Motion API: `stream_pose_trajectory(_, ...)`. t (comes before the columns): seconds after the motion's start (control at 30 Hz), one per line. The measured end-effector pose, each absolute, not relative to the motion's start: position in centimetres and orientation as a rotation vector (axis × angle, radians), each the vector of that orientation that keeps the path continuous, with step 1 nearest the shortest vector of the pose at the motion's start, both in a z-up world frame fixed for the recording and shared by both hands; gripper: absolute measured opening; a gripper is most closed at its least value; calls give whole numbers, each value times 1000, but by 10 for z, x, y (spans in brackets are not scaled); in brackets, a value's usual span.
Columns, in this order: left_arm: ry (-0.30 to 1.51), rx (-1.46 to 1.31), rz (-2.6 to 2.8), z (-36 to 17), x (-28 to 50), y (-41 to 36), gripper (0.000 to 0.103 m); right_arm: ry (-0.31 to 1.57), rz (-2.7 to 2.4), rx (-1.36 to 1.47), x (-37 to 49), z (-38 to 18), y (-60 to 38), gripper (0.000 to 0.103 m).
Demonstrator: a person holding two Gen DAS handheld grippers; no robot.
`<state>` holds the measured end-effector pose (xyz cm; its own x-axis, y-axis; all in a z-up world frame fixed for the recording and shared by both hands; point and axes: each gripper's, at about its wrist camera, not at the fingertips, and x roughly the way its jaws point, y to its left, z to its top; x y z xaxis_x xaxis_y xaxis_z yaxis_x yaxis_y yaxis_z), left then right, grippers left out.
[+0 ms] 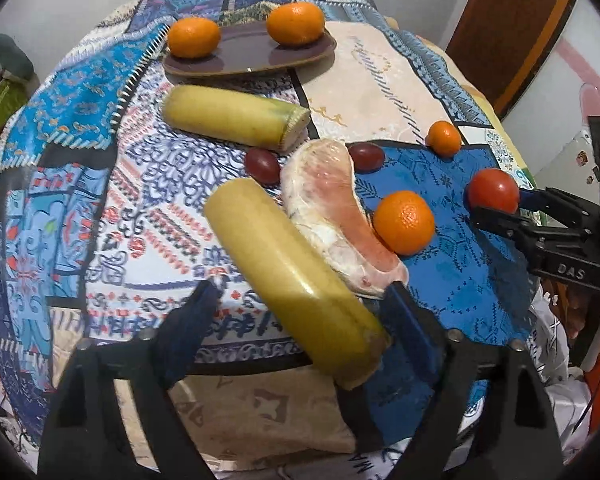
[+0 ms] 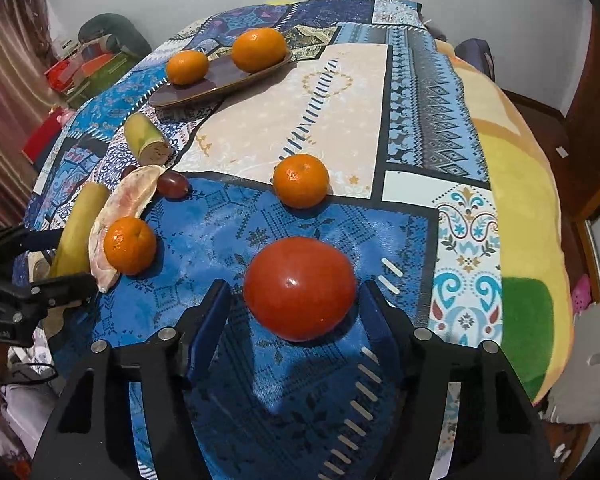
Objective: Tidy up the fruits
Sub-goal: 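Grasp the yellow corn cob with the left tool while the right tool lifts the tomato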
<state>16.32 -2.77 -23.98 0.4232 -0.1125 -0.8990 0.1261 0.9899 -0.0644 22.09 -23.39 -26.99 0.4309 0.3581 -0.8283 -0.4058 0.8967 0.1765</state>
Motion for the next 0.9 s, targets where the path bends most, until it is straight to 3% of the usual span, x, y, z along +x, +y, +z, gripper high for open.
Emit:
stream_pose_trajectory(0.07,1109,27,-143,-236,160,-21,65,1026,481,-52,222,-272,-232,60)
stream_pose_trajectory(0.17,1088,55,-95,-229,156,-4,52,1023,483,-54,222,-273,-231,58)
stream_pose_trajectory(0.37,1088,-8,-45,-222,156,36,51,1011,482,-49,224,-271,-232,51)
stream_pose_trajectory(0.77,1146,-35,-42,-243,200,29,51,1010,491,-56,228,-267,-230,50)
stream_pose_trajectory(0.9,1130,-44,-54,-244,208,29,37,1010,494,-55,229,-267,-229,49)
